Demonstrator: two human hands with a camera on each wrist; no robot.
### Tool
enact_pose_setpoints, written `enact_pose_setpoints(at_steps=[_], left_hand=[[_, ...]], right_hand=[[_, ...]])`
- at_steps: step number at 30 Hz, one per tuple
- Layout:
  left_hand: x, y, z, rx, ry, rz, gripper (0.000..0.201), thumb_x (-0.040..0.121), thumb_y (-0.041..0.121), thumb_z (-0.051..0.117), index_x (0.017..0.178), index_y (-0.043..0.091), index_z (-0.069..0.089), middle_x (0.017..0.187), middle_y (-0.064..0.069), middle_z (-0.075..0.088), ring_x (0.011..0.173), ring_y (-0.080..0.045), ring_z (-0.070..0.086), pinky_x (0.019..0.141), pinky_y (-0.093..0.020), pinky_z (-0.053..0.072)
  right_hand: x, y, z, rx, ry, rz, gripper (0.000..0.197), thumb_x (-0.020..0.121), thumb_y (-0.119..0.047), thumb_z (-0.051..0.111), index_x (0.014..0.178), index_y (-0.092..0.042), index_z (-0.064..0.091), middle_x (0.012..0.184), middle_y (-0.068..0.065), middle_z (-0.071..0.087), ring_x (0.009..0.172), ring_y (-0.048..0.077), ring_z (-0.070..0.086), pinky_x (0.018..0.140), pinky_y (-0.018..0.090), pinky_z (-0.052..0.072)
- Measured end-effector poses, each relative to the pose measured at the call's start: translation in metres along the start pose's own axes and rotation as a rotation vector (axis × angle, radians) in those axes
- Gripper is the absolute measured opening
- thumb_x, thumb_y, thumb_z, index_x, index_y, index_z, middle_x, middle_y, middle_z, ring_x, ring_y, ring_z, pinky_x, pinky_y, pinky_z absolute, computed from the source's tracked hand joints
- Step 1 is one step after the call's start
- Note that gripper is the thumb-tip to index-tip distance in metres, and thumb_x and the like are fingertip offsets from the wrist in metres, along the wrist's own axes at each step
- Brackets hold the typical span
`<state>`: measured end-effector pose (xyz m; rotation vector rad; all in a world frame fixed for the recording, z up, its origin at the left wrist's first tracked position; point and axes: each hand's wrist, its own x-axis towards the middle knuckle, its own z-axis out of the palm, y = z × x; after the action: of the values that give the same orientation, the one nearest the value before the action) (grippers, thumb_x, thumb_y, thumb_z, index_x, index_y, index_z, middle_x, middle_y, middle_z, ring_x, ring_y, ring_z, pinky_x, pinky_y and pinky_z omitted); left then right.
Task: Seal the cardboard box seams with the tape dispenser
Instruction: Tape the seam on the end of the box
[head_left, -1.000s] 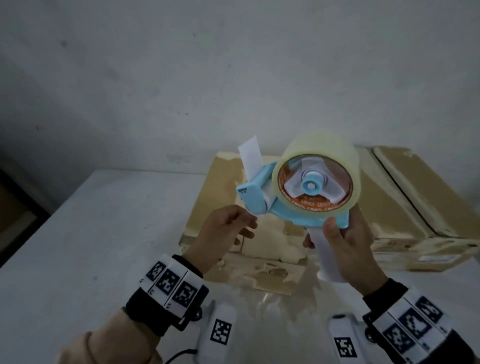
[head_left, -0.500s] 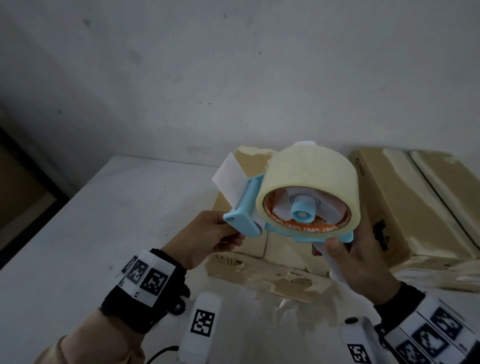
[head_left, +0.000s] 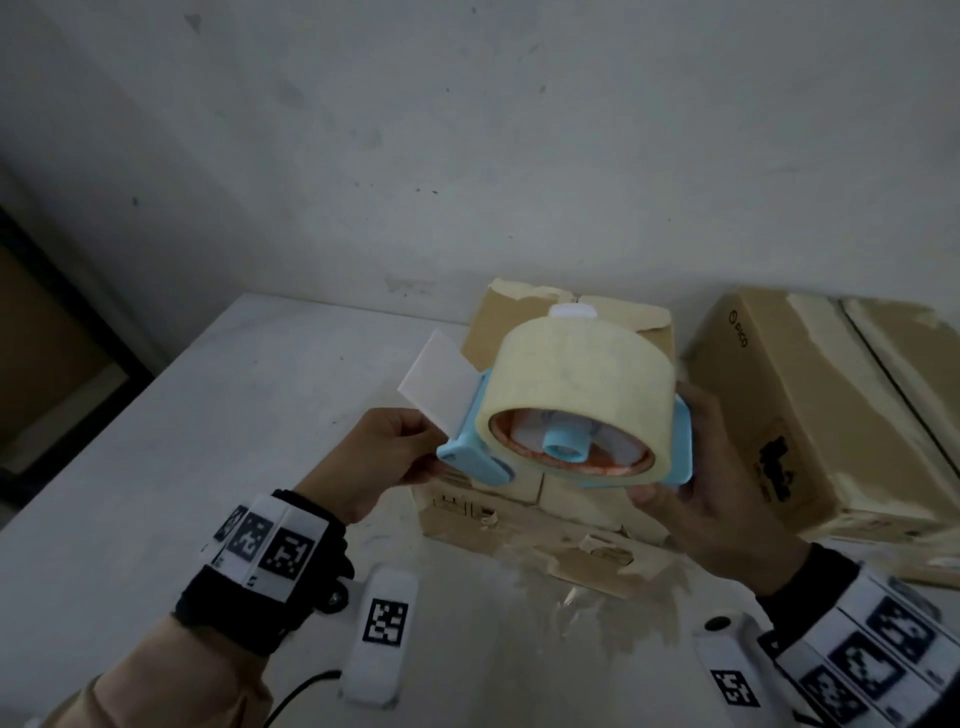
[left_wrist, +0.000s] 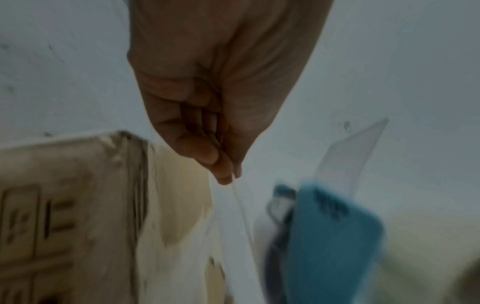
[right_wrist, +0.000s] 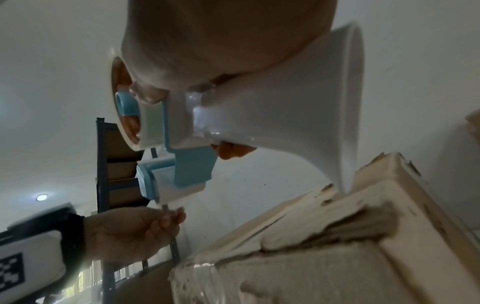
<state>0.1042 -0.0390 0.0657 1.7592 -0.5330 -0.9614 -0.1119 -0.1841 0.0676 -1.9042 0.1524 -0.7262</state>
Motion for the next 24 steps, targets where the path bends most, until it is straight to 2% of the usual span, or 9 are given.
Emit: enact_pose_setpoints(at_steps=[3, 8, 11, 13, 15, 16, 18, 21, 24], left_hand=[[0.003, -0.005, -0.014, 0.009, 0.069, 0.004, 0.020, 0.088, 0.011, 0.057, 0.069, 0.010, 0.064, 0.054, 0.001, 0.061, 0.045, -0.001, 0.053, 0.047, -0.009, 0.047], [0.008, -0.016, -0.017, 0.063, 0.070, -0.024, 0.019, 0.088, 0.019, 0.058, 0.072, 0.013, 0.065, 0.050, 0.008, 0.062, 0.041, 0.004, 0.052, 0.044, -0.008, 0.043], [0.012, -0.018, -0.021, 0.085, 0.111, -0.032, 0.019, 0.088, 0.019, 0.059, 0.071, 0.014, 0.066, 0.059, 0.003, 0.062, 0.039, 0.004, 0.051, 0.042, -0.008, 0.042], [0.014, -0.020, -0.026, 0.109, 0.139, -0.036, 0.019, 0.088, 0.017, 0.058, 0.071, 0.013, 0.065, 0.062, 0.000, 0.061, 0.038, 0.003, 0.050, 0.042, -0.008, 0.042], [0.015, -0.023, -0.028, 0.130, 0.146, -0.041, 0.020, 0.089, 0.017, 0.058, 0.070, 0.014, 0.065, 0.064, -0.001, 0.062, 0.039, 0.002, 0.050, 0.042, -0.008, 0.041], [0.016, -0.025, -0.030, 0.134, 0.147, -0.042, 0.021, 0.089, 0.016, 0.057, 0.070, 0.014, 0.065, 0.063, -0.001, 0.061, 0.038, 0.002, 0.050, 0.042, -0.008, 0.041], [0.017, -0.029, -0.031, 0.134, 0.147, -0.048, 0.021, 0.089, 0.015, 0.057, 0.069, 0.014, 0.065, 0.061, 0.000, 0.061, 0.037, 0.002, 0.049, 0.041, -0.008, 0.041], [0.019, -0.034, -0.032, 0.123, 0.154, -0.053, 0.022, 0.089, 0.016, 0.058, 0.068, 0.014, 0.065, 0.053, 0.005, 0.061, 0.036, 0.002, 0.048, 0.040, -0.008, 0.040], [0.021, -0.037, -0.034, 0.136, 0.147, -0.052, 0.021, 0.090, 0.015, 0.056, 0.070, 0.014, 0.064, 0.061, 0.000, 0.060, 0.036, 0.003, 0.048, 0.041, -0.008, 0.040]], right_hand=[[-0.004, 0.003, -0.011, -0.057, -0.021, 0.036, 0.053, 0.077, -0.063, 0.057, 0.121, -0.052, 0.030, 0.107, -0.022, 0.051, 0.091, 0.002, 0.057, 0.073, 0.018, 0.050], [0.001, 0.003, -0.007, -0.128, -0.071, 0.119, 0.048, 0.075, -0.069, 0.052, 0.116, -0.056, 0.031, 0.102, -0.030, 0.051, 0.080, -0.005, 0.057, 0.065, 0.010, 0.046], [0.008, 0.004, 0.000, -0.169, -0.081, 0.155, 0.058, 0.071, -0.075, 0.049, 0.114, -0.041, 0.033, 0.103, -0.034, 0.052, 0.077, -0.006, 0.059, 0.061, 0.010, 0.047], [0.012, 0.005, 0.005, -0.190, -0.098, 0.189, 0.068, 0.065, -0.080, 0.049, 0.114, -0.036, 0.030, 0.101, -0.038, 0.053, 0.077, -0.007, 0.061, 0.057, 0.011, 0.048], [0.016, 0.005, 0.011, -0.221, -0.124, 0.217, 0.077, 0.062, -0.083, 0.047, 0.117, -0.032, 0.027, 0.095, -0.028, 0.059, 0.076, -0.007, 0.062, 0.055, 0.010, 0.048], [0.018, 0.005, 0.012, -0.238, -0.133, 0.224, 0.079, 0.061, -0.083, 0.046, 0.118, -0.031, 0.026, 0.090, -0.021, 0.061, 0.074, -0.007, 0.062, 0.054, 0.010, 0.048], [0.021, 0.005, 0.015, -0.252, -0.141, 0.241, 0.080, 0.060, -0.085, 0.045, 0.117, -0.032, 0.025, 0.082, -0.014, 0.062, 0.070, -0.006, 0.062, 0.053, 0.010, 0.047], [0.024, 0.004, 0.018, -0.259, -0.154, 0.254, 0.079, 0.059, -0.085, 0.045, 0.116, -0.034, 0.025, 0.079, -0.013, 0.062, 0.068, -0.009, 0.061, 0.053, 0.008, 0.046], [0.025, 0.004, 0.020, -0.278, -0.182, 0.271, 0.077, 0.063, -0.071, 0.053, 0.119, -0.026, 0.024, 0.082, -0.015, 0.060, 0.069, -0.010, 0.061, 0.053, 0.008, 0.046]])
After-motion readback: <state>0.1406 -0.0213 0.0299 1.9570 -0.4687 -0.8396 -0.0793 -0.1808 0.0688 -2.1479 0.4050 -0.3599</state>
